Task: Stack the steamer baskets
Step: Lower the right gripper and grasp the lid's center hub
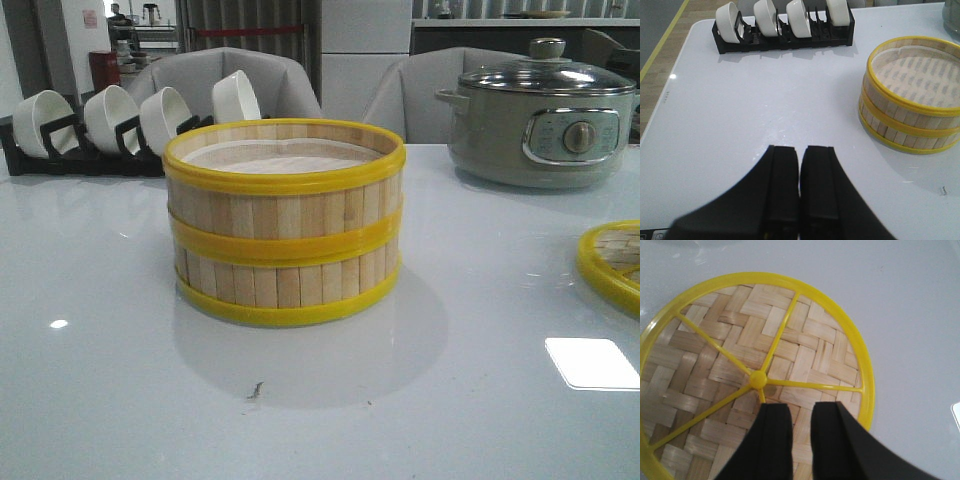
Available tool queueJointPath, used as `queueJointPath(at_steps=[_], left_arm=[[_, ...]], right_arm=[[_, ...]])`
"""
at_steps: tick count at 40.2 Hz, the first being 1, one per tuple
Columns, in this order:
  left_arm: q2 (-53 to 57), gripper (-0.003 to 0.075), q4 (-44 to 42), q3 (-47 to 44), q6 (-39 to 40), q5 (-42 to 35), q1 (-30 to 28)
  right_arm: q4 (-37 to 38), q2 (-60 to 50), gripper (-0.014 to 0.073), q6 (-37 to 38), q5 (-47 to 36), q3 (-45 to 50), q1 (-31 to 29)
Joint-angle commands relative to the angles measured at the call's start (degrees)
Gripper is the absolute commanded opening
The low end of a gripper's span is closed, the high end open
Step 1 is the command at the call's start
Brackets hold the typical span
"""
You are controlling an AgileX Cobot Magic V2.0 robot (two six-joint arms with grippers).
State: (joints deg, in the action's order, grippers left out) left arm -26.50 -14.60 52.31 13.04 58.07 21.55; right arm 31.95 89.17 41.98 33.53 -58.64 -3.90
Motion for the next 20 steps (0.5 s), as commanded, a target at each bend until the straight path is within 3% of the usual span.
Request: queueJointPath(at_steps=[1, 7, 15, 20], left_arm=[[-0.6, 0.0085, -0.45, 1.42, 0.53, -4.62, -0.03], [-0.6, 0.0085, -0.45, 1.42, 0.53, -4.62, -0.03], [-0.6, 0.0085, -0.45, 1.42, 0.53, -4.62, -0.03], [-0.6, 0.0085, -0.45, 1.42, 0.53, -4.62, -0.03]], right_arm=[[1.82, -0.16, 0.0241, -0.68, -1.53, -3.57, -0.38], [-0.7, 1.73, 0.0256, -0.72, -1.6, -5.75, -0.38], [-5.74, 3.9, 0.0388, -4.96, -1.82, -8.19, -0.38], [-6.77, 4.72, 0.039, -5.49, -1.59, -8.54, -0.38]])
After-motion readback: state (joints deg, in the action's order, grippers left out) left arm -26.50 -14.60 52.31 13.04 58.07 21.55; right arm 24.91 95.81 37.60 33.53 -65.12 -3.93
